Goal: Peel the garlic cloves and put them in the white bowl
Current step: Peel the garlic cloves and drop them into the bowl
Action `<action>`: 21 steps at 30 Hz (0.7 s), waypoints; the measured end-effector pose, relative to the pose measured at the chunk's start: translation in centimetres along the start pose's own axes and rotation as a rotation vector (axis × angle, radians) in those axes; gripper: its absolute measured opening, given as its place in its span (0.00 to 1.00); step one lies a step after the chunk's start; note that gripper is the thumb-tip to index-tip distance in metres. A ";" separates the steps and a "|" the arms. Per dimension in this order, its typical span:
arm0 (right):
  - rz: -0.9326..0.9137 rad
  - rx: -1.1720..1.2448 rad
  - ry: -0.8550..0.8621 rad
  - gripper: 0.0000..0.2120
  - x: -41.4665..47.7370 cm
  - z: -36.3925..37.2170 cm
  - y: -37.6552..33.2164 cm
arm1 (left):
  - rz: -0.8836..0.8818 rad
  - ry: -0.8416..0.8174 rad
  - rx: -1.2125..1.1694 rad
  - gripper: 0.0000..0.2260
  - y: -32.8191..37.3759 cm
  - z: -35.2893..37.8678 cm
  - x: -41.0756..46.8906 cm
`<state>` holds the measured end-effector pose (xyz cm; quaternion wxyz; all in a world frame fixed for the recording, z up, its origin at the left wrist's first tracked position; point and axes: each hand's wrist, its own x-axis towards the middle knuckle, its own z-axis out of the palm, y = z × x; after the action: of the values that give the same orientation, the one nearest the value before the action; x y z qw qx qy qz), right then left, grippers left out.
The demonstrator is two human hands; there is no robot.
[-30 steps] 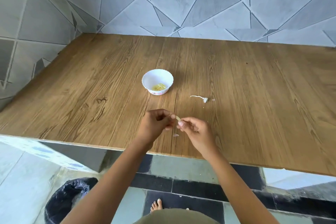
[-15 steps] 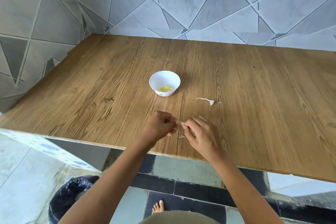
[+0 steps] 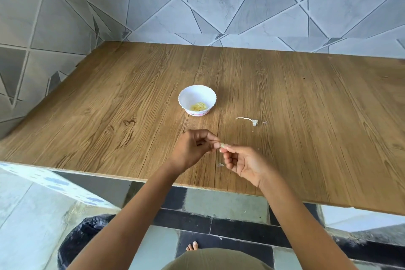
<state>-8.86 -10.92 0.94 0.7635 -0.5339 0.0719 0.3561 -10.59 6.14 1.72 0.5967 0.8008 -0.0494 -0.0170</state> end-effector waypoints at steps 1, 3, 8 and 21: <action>0.013 0.028 0.003 0.06 0.0 0.1 0.0 | 0.000 -0.013 -0.024 0.03 -0.1 -0.1 0.0; 0.004 0.050 0.016 0.06 0.0 0.0 0.1 | -0.008 -0.044 -0.076 0.05 -0.3 -0.3 0.2; -0.122 -0.091 0.094 0.03 0.1 0.1 0.2 | -0.039 -0.117 -0.099 0.06 -0.2 -0.8 0.9; -0.610 -0.524 0.263 0.06 0.4 0.0 1.2 | -0.153 -0.132 -0.234 0.03 0.2 -1.1 1.4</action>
<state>-9.31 -10.51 -0.13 0.6567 -0.7476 -0.0857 0.0489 -9.09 7.00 2.30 0.6785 0.7243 -0.0248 -0.1206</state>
